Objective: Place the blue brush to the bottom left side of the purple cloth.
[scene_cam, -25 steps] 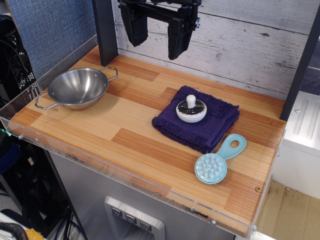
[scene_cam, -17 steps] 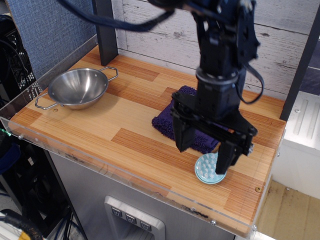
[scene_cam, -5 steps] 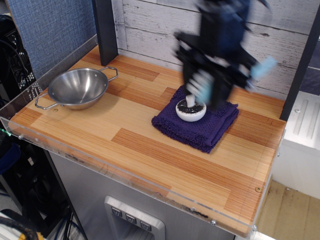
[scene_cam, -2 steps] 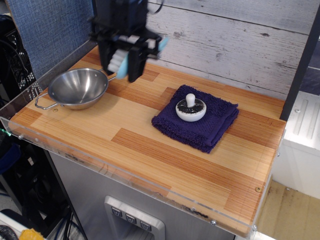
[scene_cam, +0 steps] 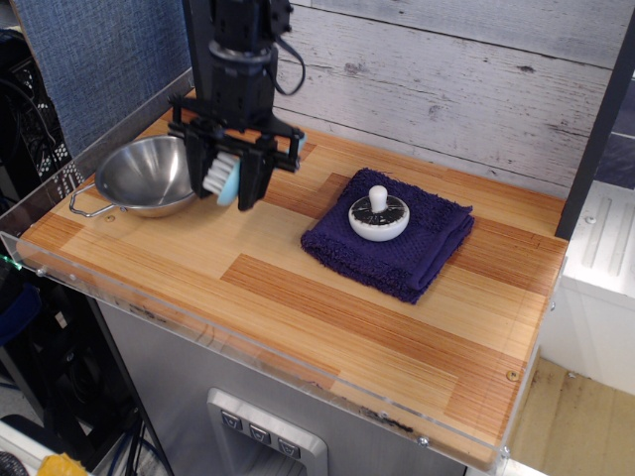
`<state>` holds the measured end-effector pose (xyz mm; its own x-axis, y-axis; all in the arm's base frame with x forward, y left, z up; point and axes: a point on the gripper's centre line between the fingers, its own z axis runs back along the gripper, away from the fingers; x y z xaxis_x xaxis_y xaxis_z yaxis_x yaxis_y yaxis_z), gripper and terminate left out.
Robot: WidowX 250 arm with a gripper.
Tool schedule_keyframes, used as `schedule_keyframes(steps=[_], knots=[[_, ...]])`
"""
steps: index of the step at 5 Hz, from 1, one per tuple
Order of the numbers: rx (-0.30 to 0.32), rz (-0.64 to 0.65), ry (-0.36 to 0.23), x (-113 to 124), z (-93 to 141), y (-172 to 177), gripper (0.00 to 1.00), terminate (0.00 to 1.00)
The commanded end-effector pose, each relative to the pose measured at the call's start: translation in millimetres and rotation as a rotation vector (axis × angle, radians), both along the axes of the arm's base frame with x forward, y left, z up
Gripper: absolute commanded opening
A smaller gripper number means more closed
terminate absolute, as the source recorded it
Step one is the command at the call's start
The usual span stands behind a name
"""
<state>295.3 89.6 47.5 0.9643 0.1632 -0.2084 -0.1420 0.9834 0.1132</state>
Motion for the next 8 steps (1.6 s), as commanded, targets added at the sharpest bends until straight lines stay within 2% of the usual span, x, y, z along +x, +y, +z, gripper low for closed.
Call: schedule_keyframes(steps=[1,2,4,5,6,7,8], knots=[[-0.004,0.005,0.006,-11,-4,-10,0.0,0.0],[-0.015,0.036,-0.021,-12,-1,-9,1.0,0.0],[-0.027,0.041,-0.07,-12,20,-4,1.0,0.0],[-0.031,-0.008,-0.13,-13,54,-7,1.0,0.0],[-0.044,-0.092,-0.277,-20,102,-26,1.0,0.0],[-0.066,-0.119,-0.375,-31,127,-41,1.0,0.0],[-0.069,-0.145,-0.407,-38,137,-55,1.0,0.0]])
